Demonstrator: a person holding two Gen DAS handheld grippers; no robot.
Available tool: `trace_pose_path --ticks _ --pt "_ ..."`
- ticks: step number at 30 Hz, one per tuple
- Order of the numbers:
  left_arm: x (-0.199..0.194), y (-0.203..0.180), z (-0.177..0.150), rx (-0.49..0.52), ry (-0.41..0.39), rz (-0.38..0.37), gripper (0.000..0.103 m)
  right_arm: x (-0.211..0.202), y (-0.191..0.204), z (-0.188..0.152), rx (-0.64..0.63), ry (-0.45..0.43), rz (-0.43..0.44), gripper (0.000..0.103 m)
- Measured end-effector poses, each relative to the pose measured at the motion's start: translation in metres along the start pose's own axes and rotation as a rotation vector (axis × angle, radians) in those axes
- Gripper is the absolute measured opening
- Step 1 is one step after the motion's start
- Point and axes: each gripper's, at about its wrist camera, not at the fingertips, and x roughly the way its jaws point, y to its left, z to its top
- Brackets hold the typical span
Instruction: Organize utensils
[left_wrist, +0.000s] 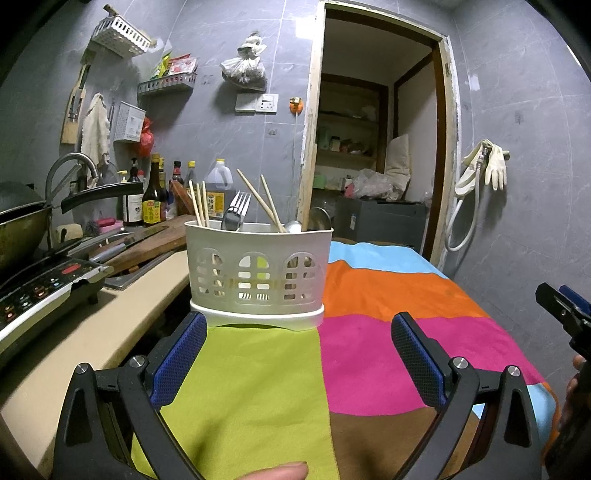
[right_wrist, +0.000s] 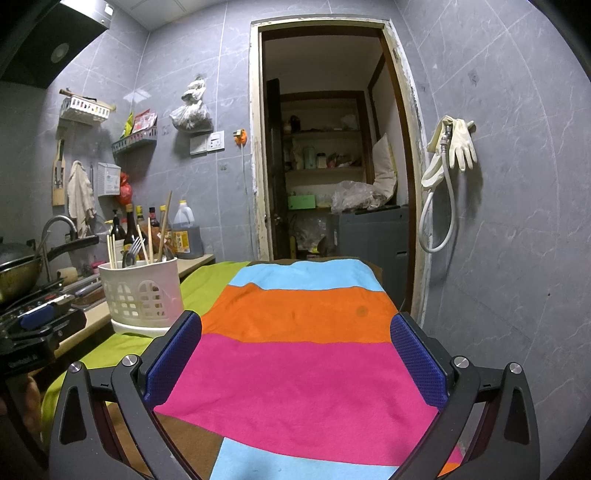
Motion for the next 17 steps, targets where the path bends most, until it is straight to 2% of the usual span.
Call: trace_pose_path --ticks 17 --pt "0.0041 0.0012 -0.0015 0.015 0.008 0.003 0.098 0.0003 0.0032 -0.0034 0.001 0.006 -0.001 0.103"
